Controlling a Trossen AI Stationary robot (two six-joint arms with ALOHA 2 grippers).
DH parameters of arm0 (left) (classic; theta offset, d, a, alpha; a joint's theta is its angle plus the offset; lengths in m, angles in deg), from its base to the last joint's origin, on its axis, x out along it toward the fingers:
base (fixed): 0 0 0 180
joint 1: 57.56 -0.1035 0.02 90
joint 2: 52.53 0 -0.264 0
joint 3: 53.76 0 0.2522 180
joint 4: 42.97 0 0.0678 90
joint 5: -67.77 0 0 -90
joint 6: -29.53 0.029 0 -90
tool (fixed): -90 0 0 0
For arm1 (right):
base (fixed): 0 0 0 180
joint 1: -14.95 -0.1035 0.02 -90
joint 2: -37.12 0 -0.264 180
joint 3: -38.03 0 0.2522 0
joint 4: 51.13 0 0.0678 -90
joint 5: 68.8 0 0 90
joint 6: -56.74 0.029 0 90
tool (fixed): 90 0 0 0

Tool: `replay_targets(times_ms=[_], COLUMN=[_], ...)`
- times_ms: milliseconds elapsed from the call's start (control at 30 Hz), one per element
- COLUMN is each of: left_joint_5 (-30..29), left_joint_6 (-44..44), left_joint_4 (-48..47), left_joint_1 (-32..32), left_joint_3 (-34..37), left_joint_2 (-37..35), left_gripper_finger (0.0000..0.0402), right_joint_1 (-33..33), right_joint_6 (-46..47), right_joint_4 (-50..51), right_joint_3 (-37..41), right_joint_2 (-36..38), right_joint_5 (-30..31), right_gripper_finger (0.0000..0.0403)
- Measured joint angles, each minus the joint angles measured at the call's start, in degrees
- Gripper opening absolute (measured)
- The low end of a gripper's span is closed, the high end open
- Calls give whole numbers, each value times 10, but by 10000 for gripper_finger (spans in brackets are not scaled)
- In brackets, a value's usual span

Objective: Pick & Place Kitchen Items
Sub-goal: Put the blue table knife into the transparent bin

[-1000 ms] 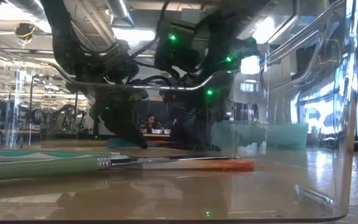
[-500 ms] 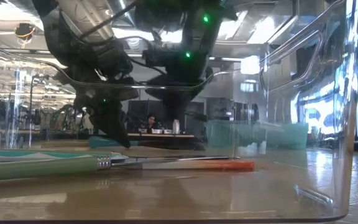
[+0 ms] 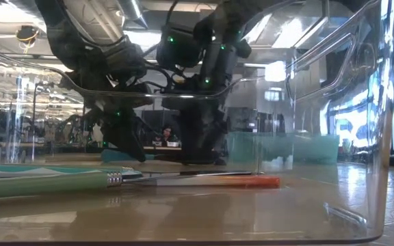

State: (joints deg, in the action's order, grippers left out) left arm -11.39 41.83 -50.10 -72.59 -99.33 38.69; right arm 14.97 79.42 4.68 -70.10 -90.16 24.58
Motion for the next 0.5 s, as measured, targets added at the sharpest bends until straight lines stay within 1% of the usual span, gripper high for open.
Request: replay_targets(times_ms=[133,200,333,500], left_joint_5=[0,1,2,4], left_joint_6=[-3,-3,-4,-2], left_joint_4=[0,0,0,0], left_joint_1=[0,0,0,0], left_joint_3=[0,0,0,0], left_joint_2=[0,0,0,0], left_gripper_finger=[11,11,11,11], right_joint_1=[9,10,9,7], right_joint_6=[-27,-32,-39,-59], right_joint_4=[-22,-24,-16,-6], right_joint_3=[20,25,27,14], right_joint_2=[4,5,5,8], right_joint_5=[-35,-40,-5,-11], right_gripper_finger=[246,241,222,203])
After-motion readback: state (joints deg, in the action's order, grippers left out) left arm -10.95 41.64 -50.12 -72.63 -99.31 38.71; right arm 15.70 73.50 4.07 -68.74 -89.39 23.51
